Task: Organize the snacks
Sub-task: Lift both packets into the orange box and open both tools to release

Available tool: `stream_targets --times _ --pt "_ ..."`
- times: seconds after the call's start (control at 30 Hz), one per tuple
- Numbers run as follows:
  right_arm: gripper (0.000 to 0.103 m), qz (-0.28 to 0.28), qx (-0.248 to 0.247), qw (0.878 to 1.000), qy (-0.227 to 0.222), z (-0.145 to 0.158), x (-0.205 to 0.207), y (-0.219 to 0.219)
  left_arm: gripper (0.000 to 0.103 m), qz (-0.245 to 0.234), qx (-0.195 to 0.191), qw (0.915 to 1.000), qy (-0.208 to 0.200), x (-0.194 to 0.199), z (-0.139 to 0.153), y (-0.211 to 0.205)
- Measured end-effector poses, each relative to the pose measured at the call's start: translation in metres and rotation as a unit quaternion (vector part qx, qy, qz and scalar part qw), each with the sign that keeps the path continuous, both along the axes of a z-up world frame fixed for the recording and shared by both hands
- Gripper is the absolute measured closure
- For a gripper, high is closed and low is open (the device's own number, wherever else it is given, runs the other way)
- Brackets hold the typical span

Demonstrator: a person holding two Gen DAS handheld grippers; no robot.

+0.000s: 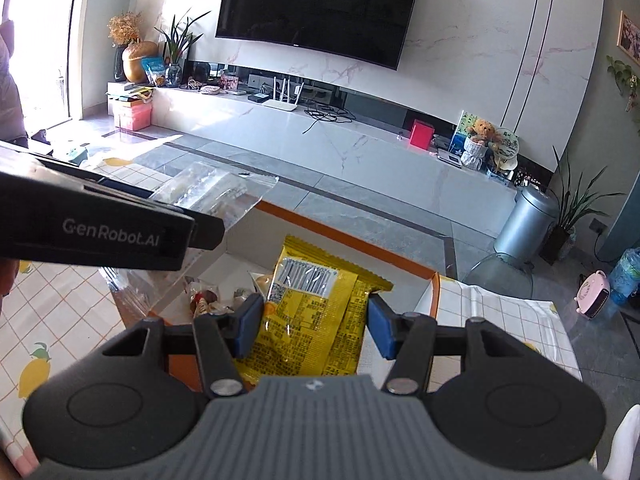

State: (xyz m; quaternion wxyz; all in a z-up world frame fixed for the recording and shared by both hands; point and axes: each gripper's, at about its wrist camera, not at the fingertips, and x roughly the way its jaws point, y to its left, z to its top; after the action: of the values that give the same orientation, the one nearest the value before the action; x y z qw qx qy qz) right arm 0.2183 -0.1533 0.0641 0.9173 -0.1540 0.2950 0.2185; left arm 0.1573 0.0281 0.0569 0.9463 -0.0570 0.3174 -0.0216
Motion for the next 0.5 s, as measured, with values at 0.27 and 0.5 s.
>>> stream_targets --times 0.27,0.5 --pt "0.049 -0.014 -0.038 0.998 0.042 -0.028 0.055 0.015 0.044 -0.008 0.007 0.9972 0.074 0.042 -0.036 0.009" --pt "0.049 -0.014 -0.068 0.993 0.092 -0.060 0.087 0.023 0.044 -0.026 0.018 0.9915 0.127 0.063 -0.064 0.006"
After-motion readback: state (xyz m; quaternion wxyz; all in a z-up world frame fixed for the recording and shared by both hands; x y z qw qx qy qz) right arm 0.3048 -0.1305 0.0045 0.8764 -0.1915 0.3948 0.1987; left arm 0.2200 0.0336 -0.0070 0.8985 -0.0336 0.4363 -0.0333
